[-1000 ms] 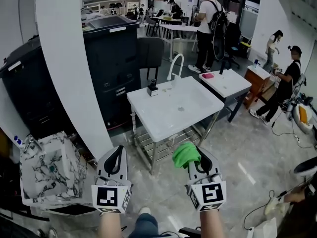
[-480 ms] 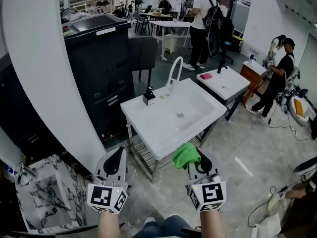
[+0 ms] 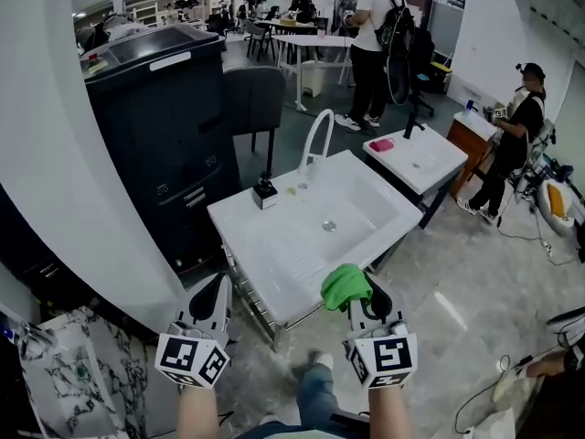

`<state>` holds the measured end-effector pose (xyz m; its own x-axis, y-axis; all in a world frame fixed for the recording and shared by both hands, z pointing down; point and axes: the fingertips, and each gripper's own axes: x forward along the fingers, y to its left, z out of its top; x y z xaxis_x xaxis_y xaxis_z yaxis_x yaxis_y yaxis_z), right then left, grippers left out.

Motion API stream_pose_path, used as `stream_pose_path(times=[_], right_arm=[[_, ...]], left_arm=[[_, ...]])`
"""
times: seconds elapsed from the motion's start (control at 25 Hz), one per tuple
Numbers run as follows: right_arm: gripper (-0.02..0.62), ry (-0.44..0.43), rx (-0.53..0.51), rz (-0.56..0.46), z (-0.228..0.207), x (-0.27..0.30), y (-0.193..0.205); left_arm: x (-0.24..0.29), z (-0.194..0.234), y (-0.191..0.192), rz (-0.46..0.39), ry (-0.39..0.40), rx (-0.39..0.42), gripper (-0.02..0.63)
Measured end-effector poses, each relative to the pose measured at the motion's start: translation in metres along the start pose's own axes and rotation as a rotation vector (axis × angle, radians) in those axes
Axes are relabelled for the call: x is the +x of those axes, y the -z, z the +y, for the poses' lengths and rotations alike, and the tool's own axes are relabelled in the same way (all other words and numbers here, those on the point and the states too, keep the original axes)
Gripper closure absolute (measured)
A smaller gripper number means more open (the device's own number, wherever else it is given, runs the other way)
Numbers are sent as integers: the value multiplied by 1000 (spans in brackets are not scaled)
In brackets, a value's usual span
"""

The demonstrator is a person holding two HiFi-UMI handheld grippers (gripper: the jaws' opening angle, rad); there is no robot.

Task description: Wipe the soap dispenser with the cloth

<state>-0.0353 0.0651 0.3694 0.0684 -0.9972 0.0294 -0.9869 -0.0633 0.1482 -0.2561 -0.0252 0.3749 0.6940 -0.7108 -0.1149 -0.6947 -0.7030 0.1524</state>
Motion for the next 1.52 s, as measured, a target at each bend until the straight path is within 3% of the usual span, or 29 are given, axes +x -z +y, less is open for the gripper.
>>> stream_pose_path(times=[0.16,0.64,0.76,0.84,0.92,1.24,1.52], right_arm=[[531,-41,20,6,-38,48,9],[531,-221,90,54,-128,189,50],[531,-251,107,73,-135,209,60],[531,-272,118,90,-132,219,66],[531,-287,119,106,-127,229,71],[531,-309,148,164,-109,272,90],[531,-309,175,224,-94,305,114]], left_arm=[[51,17,13,2,-70,-56,591],[179,59,45,17,-323,16,591],[204,60,51,54,-313,50,581],[219,60,60,105,-287,92,442],[237,62,72,160,-257,137,392],[303,97,126,254,-179,144,397],[353,131,180,325,-164,125,397]])
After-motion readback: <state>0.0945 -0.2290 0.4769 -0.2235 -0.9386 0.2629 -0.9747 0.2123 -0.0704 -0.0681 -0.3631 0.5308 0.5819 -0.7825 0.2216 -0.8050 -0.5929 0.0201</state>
